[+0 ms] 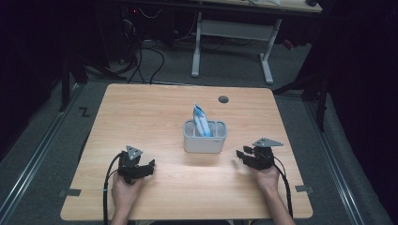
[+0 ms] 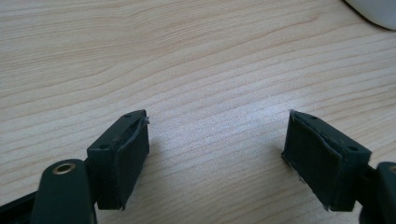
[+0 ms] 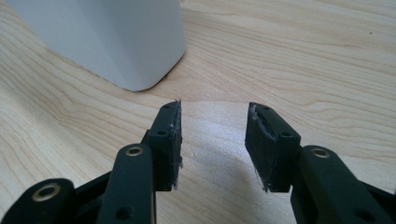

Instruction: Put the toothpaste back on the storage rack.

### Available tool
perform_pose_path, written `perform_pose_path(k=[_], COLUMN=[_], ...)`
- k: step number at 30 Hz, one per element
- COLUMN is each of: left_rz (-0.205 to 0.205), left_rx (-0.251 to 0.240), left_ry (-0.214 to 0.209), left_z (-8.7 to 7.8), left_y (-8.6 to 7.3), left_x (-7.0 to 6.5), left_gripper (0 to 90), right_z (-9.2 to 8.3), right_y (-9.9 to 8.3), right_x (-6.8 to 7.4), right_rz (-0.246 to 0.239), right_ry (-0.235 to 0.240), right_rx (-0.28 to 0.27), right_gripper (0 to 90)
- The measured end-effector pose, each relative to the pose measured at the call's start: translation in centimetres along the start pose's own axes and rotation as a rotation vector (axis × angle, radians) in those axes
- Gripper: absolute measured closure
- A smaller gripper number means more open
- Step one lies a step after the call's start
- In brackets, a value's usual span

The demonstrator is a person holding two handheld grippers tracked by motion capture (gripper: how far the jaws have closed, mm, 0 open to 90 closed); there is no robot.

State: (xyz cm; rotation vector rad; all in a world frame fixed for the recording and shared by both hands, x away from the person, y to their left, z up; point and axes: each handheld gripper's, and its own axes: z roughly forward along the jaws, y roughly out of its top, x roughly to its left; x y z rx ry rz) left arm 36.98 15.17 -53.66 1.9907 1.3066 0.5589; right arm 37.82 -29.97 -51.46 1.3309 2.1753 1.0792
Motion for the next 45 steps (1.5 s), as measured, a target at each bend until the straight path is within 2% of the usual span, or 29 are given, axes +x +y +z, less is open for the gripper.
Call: perform_pose_path(k=[20,30,32,35,45], left_rz=[0.000,0.000,0.000,0.000,-0.001], left_rx=[0.000,0.001,0.001,0.001,0.001], left_ry=[0.000,0.000,0.000,0.000,0.000], left_z=[0.0,0.0,0.0,0.0,0.0], left_y=[0.0,0.0,0.0,0.0,0.0], left_x=[0.0,0.0,0.0,0.0,0.0], left_gripper=[22.5,22.5,22.5,22.5,22.5], right_z=[1.6,2.1,2.2,2.4,2.5], right_y=[-0.3,-0.4,-0.3,-0.3,-0.2], right_x=[0.7,1.0,1.1,1.8,2.0], right_rz=[-0.007,-0.010,-0.023,-0.094,-0.092], right_ry=[-0.008,-0.005,-0.006,-0.037,-0.038], right_rx=[0.036,0.043,0.050,0.060,0.065], right_gripper=[55.1,50.8,46.9,43.4,40.5])
